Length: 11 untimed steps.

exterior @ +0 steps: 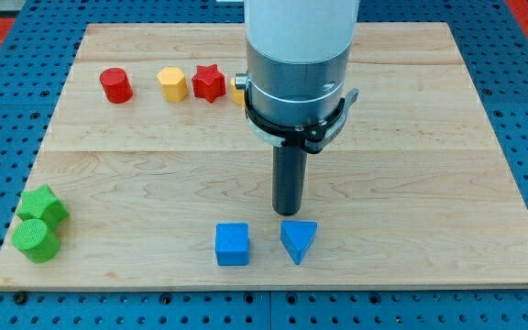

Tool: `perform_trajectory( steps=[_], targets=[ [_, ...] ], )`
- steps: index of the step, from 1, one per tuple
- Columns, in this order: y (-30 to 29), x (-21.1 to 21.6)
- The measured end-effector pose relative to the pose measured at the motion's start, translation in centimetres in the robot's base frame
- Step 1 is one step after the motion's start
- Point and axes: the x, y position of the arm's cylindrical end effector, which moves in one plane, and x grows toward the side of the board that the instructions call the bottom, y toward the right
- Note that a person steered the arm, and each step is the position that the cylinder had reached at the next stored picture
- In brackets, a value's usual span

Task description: Separate the yellow heart and red star away from each other

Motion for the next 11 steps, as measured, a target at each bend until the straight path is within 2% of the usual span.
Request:
perform_trajectory(
  steps=[1, 2, 3, 6, 7, 8, 9, 10, 11],
  targets=[
    [-2.3, -4.4],
    [1.0, -8.3],
    [4.2, -9.9],
    [3.7, -10.2],
    [-0.4, -10.9],
    [-2.7, -14.2],
    [-4.2, -13.9],
    [-6.5, -15.4],
    [-6.5, -19.0]
  ],
)
